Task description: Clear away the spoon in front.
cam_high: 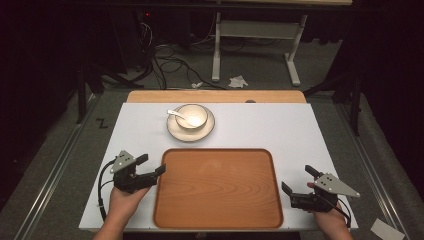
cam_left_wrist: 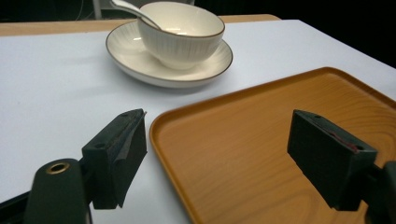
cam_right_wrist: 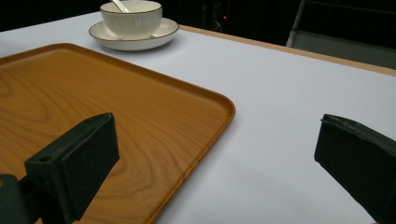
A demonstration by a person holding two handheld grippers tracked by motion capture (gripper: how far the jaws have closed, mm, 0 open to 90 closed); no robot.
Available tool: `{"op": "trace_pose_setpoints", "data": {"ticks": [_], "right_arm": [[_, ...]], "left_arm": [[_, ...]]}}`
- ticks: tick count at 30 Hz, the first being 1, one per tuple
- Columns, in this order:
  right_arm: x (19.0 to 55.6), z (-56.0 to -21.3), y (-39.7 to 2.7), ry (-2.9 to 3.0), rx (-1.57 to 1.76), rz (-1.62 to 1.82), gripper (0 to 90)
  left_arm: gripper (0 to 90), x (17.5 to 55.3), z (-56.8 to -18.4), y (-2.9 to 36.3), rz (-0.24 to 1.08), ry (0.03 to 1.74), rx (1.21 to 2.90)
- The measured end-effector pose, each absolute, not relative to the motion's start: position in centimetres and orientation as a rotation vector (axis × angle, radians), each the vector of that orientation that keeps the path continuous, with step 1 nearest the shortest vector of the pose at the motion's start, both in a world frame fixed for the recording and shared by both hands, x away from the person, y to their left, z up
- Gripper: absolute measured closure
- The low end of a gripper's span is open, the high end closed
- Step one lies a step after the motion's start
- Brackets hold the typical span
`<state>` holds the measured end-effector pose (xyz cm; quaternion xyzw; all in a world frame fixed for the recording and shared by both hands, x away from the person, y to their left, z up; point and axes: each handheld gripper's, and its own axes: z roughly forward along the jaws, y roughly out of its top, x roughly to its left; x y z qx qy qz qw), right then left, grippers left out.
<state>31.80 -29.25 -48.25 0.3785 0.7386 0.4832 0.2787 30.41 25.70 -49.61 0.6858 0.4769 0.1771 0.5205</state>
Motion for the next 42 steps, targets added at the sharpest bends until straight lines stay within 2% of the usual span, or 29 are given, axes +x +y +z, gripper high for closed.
{"op": "trace_pose_setpoints", "data": {"ticks": [5, 15, 30, 42], "right_arm": [[31.7, -48.2, -29.2, 1.983, 1.009, 1.301, 1.1], [31.6, -48.1, -29.5, 1.979, 1.01, 1.307, 1.1], [31.6, -48.1, -29.6, 1.987, 0.984, 1.316, 1.1], [31.6, -48.2, -29.6, 1.99, 0.989, 1.318, 1.1]], "left_arm": [[20.7, 31.3, -49.0, 25.1, 0.449, 1.136, 1.692], [23.4, 33.3, -47.7, 24.0, 0.465, 1.123, 1.683], [26.6, 38.0, -46.1, 22.3, 0.472, 1.144, 1.67], [30.6, 42.1, -46.3, 21.7, 0.488, 1.179, 1.71]]}}
